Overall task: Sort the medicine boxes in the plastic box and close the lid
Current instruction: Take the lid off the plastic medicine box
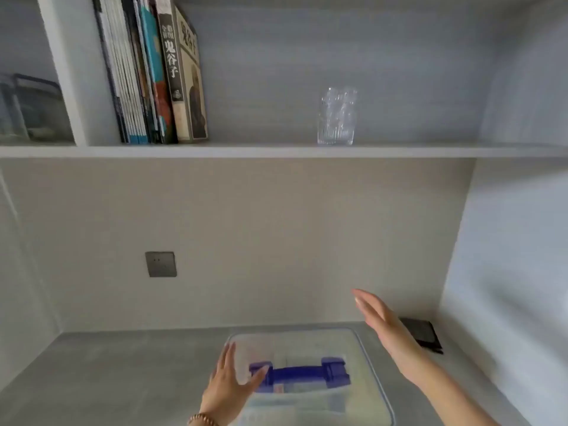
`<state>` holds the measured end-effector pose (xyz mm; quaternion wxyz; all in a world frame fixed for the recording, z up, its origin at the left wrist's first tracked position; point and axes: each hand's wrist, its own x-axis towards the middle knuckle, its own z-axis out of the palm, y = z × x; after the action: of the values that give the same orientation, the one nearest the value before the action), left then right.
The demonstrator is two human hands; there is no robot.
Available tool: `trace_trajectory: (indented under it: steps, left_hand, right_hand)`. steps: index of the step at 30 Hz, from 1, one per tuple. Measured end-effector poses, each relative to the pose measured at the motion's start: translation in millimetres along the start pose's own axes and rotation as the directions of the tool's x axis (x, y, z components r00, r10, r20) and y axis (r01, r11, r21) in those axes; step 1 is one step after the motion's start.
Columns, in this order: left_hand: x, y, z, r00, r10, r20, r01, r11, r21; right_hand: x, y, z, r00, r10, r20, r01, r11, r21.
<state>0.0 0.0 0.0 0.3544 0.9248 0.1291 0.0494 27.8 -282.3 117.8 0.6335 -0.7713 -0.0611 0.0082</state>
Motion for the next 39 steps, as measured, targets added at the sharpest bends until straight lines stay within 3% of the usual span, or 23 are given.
trace_trajectory:
  steps: [5, 10, 16, 20, 25, 29, 33, 36, 39]
  left_hand:
    - [5.0, -7.5, -10.3, 0.980, -0.158, 0.125, 0.188, 0.937, -0.294]
    - [4.9, -18.6, -10.0, 0.972, -0.218, 0.084, 0.233, 0.934, -0.269]
    - [4.6, -17.6, -12.8, 0.923, -0.332, 0.194, 0.381, 0.861, -0.338]
    - [9.0, -17.3, -10.0, 0.904, -0.360, 0.231, 0.420, 0.850, -0.319]
    - [10.2, -16.5, -9.6, 0.895, -0.382, 0.231, 0.437, 0.857, -0.274]
    - [9.5, -20.3, -14.5, 0.912, -0.408, 0.042, 0.410, 0.900, -0.152]
    - [12.3, -23.0, -11.6, 0.916, -0.400, 0.035, 0.401, 0.915, -0.044]
    - [12.0, -21.5, -7.2, 0.967, -0.238, -0.096, 0.249, 0.960, 0.125]
    - [13.2, -16.9, -6.2, 0.972, 0.214, -0.095, -0.181, 0.945, 0.271]
  right_hand:
    - [-5.0, 67.7, 0.4, 0.955, 0.297, 0.007, -0.288, 0.930, -0.228]
    - [-8.8, 96.3, -1.6, 0.876, 0.482, -0.001, -0.474, 0.860, -0.189]
    - [-4.3, 99.9, 11.4, 0.889, 0.458, 0.016, -0.450, 0.878, -0.164]
    - [4.3, 105.5, 8.8, 0.830, 0.557, -0.024, -0.553, 0.818, -0.159]
    - [12.3, 110.9, 9.7, 0.812, 0.584, -0.019, -0.584, 0.809, -0.064]
    - [16.8, 115.4, 10.0, 0.850, 0.450, -0.273, -0.496, 0.858, -0.131]
    - [16.5, 118.1, 9.4, 0.859, 0.373, -0.352, -0.462, 0.860, -0.216]
    - [10.8, 120.7, 8.5, 0.863, 0.367, -0.347, -0.458, 0.859, -0.230]
    - [-5.7, 121.4, 11.7, 0.877, 0.336, -0.344, -0.395, 0.912, -0.115]
